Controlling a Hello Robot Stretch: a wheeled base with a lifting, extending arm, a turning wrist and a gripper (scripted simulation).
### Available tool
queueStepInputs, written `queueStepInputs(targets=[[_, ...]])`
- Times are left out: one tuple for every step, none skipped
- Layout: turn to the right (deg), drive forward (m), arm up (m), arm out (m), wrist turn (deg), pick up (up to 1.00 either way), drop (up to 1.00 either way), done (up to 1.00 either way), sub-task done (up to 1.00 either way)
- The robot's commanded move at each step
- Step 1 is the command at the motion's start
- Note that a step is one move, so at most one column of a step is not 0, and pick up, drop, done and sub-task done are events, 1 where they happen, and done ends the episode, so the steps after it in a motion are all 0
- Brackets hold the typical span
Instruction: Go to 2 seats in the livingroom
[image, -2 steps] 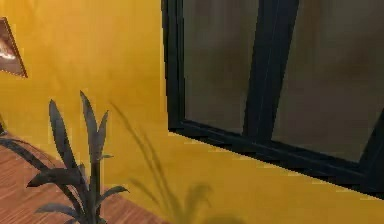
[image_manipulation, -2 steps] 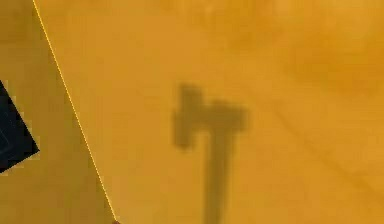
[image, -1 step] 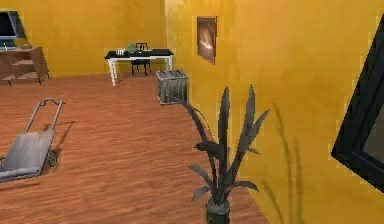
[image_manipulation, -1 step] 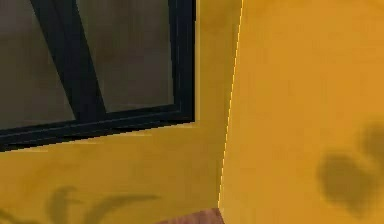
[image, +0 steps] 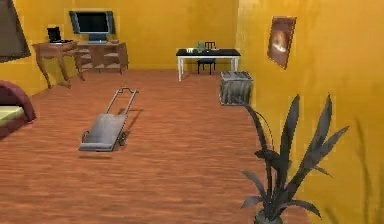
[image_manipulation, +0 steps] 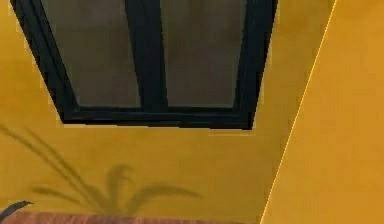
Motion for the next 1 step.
queueStepInputs(targets=[[0.0, 0.15, 0.0, 0.0, 0.0, 0.0, 0.0, 0.0, 0.0]])
